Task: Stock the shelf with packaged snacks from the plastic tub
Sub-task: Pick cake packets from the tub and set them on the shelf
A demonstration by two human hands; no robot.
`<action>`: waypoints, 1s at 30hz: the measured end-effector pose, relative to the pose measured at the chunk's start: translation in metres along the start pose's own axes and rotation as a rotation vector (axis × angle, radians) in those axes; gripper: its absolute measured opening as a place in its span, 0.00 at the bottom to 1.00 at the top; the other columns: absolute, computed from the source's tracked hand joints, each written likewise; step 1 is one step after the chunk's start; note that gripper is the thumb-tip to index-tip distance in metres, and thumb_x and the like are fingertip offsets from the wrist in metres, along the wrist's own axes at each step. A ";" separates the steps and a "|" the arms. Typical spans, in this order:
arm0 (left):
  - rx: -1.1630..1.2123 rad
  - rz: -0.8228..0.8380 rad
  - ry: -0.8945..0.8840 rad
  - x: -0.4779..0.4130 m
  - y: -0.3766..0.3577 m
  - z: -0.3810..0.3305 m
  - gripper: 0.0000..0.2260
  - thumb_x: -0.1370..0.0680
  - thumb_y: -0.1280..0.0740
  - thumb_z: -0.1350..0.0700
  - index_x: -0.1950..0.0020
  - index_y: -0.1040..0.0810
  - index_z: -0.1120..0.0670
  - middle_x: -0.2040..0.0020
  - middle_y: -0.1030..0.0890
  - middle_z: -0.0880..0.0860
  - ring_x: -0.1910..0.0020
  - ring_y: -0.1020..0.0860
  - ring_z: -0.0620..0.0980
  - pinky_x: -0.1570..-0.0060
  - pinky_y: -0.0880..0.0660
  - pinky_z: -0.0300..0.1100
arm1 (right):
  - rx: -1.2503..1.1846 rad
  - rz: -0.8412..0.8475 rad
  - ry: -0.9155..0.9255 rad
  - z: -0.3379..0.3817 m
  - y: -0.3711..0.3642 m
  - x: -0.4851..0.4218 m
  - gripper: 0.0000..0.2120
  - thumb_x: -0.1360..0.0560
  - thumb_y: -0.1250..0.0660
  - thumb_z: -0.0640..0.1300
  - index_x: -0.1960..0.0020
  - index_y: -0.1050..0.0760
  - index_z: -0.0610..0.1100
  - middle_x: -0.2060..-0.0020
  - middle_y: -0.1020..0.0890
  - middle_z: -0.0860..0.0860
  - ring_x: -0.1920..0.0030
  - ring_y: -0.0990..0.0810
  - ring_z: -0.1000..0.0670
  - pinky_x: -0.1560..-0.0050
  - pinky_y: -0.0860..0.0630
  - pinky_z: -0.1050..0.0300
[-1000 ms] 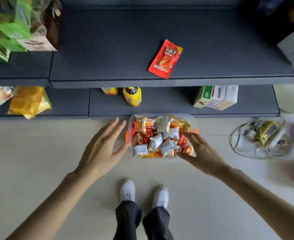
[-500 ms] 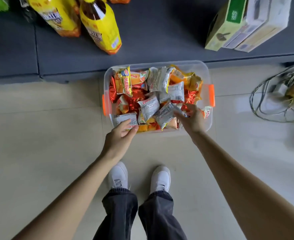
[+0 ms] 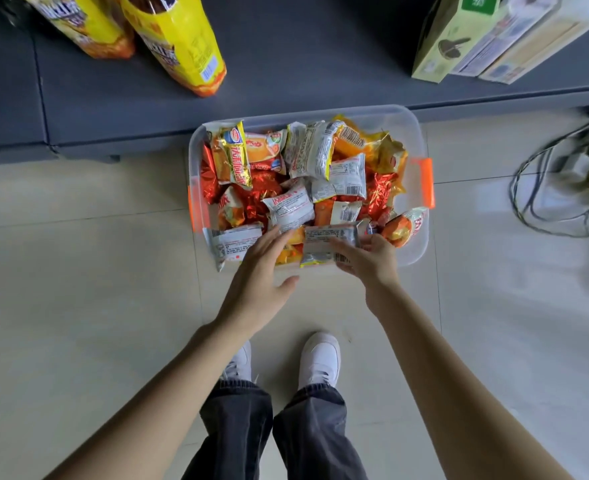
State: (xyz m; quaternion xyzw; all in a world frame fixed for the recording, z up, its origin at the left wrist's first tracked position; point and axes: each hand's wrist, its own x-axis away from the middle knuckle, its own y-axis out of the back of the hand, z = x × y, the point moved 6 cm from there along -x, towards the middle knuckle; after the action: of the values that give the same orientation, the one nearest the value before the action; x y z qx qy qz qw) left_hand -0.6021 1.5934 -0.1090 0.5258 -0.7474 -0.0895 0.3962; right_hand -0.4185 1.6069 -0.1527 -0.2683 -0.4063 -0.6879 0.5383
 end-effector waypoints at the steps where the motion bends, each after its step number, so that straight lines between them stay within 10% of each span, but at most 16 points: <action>1: -0.058 0.009 -0.050 0.000 0.000 -0.005 0.32 0.25 0.29 0.58 0.23 0.39 0.50 0.23 0.41 0.46 0.25 0.44 0.42 0.31 0.48 0.31 | -0.047 0.044 -0.037 0.001 -0.001 0.008 0.12 0.30 0.25 0.41 0.53 0.24 0.34 0.57 0.18 0.40 0.60 0.19 0.49 0.60 0.18 0.58; 6: -0.193 -0.074 -0.200 0.001 0.010 -0.020 0.37 0.29 0.25 0.55 0.24 0.39 0.55 0.24 0.37 0.53 0.26 0.36 0.50 0.31 0.37 0.41 | -0.158 0.278 -0.059 0.032 -0.022 0.045 0.11 0.28 0.28 0.44 0.54 0.27 0.37 0.55 0.18 0.41 0.58 0.18 0.50 0.52 0.21 0.57; 10: 0.009 -0.342 0.002 -0.004 0.047 -0.005 0.21 0.28 0.25 0.56 0.38 0.28 0.52 0.47 0.19 0.50 0.52 0.19 0.52 0.56 0.22 0.45 | -0.165 0.485 -0.044 0.058 -0.050 0.054 0.19 0.23 0.38 0.54 0.53 0.21 0.38 0.55 0.15 0.43 0.53 0.16 0.46 0.44 0.24 0.55; 17: 0.785 -0.352 0.533 -0.005 0.059 0.053 0.06 0.28 0.27 0.62 0.53 0.18 0.55 0.58 0.16 0.50 0.59 0.18 0.46 0.55 0.25 0.40 | -0.162 0.023 -0.296 0.026 -0.064 0.002 0.19 0.29 0.27 0.55 0.64 0.30 0.42 0.64 0.25 0.46 0.61 0.24 0.48 0.48 0.19 0.44; 25: 0.914 -0.293 0.567 0.018 0.064 0.072 0.18 0.26 0.31 0.66 0.36 0.26 0.57 0.44 0.17 0.57 0.43 0.20 0.57 0.42 0.26 0.55 | -0.204 -0.161 -0.397 0.020 -0.126 -0.024 0.58 0.46 0.23 0.69 0.28 0.39 0.39 0.35 0.29 0.45 0.36 0.28 0.44 0.45 0.30 0.48; 30: 0.950 -0.288 0.616 0.034 0.070 0.065 0.20 0.27 0.29 0.63 0.37 0.28 0.56 0.45 0.17 0.53 0.47 0.18 0.53 0.49 0.22 0.49 | -0.173 -0.254 -0.370 0.019 -0.117 -0.010 0.38 0.31 0.26 0.48 0.30 0.44 0.39 0.35 0.31 0.41 0.37 0.29 0.41 0.43 0.31 0.51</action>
State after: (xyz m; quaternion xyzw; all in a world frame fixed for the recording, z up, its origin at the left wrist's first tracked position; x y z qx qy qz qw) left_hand -0.7017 1.5760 -0.0969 0.7439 -0.4769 0.3596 0.2997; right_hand -0.5290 1.6389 -0.1819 -0.3814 -0.4681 -0.7215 0.3388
